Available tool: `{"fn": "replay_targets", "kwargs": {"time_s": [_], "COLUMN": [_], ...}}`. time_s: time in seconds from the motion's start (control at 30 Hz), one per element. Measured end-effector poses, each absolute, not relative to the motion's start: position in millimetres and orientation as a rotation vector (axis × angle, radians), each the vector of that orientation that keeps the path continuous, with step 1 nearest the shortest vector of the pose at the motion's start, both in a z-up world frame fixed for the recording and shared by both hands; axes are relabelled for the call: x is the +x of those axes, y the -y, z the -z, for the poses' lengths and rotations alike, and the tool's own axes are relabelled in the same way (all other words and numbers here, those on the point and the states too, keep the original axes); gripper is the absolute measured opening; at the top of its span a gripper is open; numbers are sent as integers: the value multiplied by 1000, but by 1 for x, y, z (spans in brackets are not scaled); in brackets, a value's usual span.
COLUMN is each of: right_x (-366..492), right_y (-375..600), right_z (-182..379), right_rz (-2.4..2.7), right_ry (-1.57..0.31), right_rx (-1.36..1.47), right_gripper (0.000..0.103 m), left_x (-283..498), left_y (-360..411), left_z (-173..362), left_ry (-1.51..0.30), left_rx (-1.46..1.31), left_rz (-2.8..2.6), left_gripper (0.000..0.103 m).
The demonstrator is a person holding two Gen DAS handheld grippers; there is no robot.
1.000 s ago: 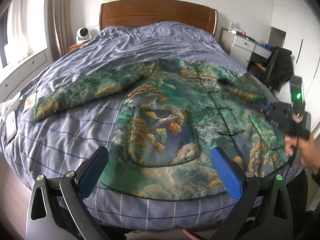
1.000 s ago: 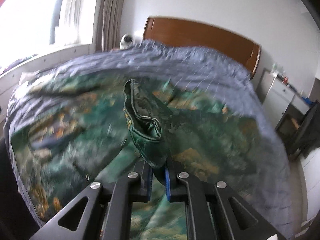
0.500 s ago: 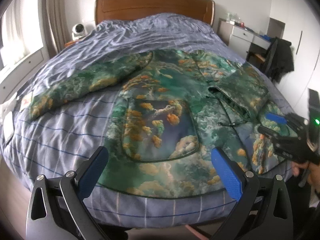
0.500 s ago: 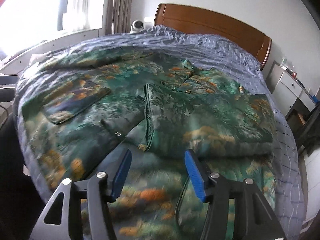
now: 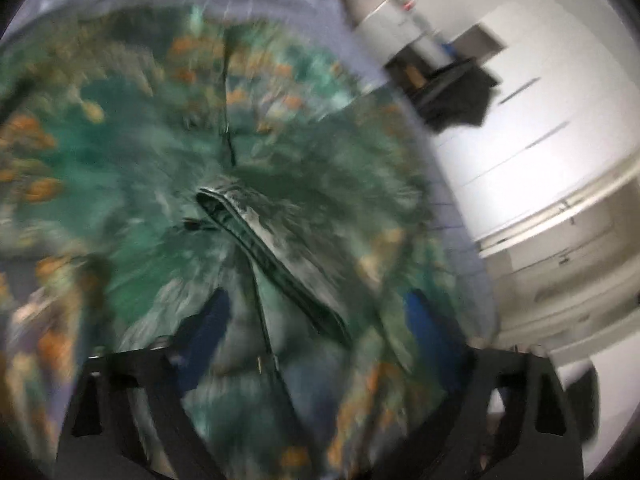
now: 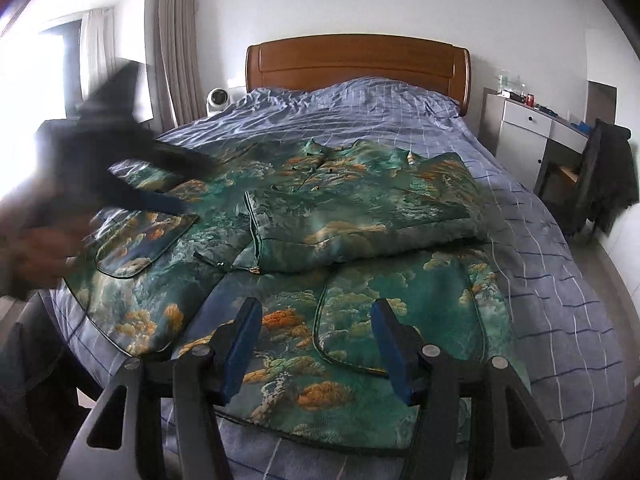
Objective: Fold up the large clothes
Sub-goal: 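Grasp the other sleeve with the left gripper and fold it across the front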
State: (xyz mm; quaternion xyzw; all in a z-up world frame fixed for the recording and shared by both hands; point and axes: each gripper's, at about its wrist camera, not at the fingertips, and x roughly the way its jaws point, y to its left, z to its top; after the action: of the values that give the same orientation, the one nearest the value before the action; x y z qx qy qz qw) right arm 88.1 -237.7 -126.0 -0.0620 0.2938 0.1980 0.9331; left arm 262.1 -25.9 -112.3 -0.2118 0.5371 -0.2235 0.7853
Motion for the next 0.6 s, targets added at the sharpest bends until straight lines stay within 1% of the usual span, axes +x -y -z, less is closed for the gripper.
{"fn": "replay_targets", "kwargs": {"time_s": [0.07, 0.1, 0.13, 0.17, 0.2, 0.23, 0.3, 0.47, 0.53, 0.57, 0.6], "right_x": [85, 82, 79, 78, 76, 75, 76, 78, 79, 80, 81], "right_y": [237, 236, 236, 236, 237, 237, 239, 248, 252, 254, 256], "right_z": [124, 123, 122, 122, 123, 124, 127, 127, 125, 124, 123], "right_rz": [-409, -411, -414, -414, -413, -411, -411, -392, -382, -375, -370], "right_ry": [-591, -586, -578, -574, -572, -571, -575, -565, -562, -562, -563], "right_rx": [-128, -127, -128, -128, -127, -122, -114, -86, -76, -72, -69], "right_gripper": [58, 58, 58, 58, 58, 58, 58, 58, 58, 58, 58], "left_x": [280, 286, 290, 293, 294, 294, 292, 284, 286, 289, 293], "left_y": [35, 39, 43, 46, 47, 47, 44, 41, 41, 40, 39], "left_z": [130, 135, 139, 143, 145, 145, 141, 108, 100, 97, 94], "left_ry": [-1205, -1209, -1218, -1234, -1240, -1240, -1234, -1201, -1190, -1189, -1179], "left_rx": [-465, -453, -429, -409, -399, -399, -407, -313, -298, -298, -301], "left_rz": [459, 449, 430, 398, 377, 365, 349, 319, 329, 345, 358], "left_gripper": [73, 64, 58, 42, 33, 30, 18, 11, 10, 6, 6]}}
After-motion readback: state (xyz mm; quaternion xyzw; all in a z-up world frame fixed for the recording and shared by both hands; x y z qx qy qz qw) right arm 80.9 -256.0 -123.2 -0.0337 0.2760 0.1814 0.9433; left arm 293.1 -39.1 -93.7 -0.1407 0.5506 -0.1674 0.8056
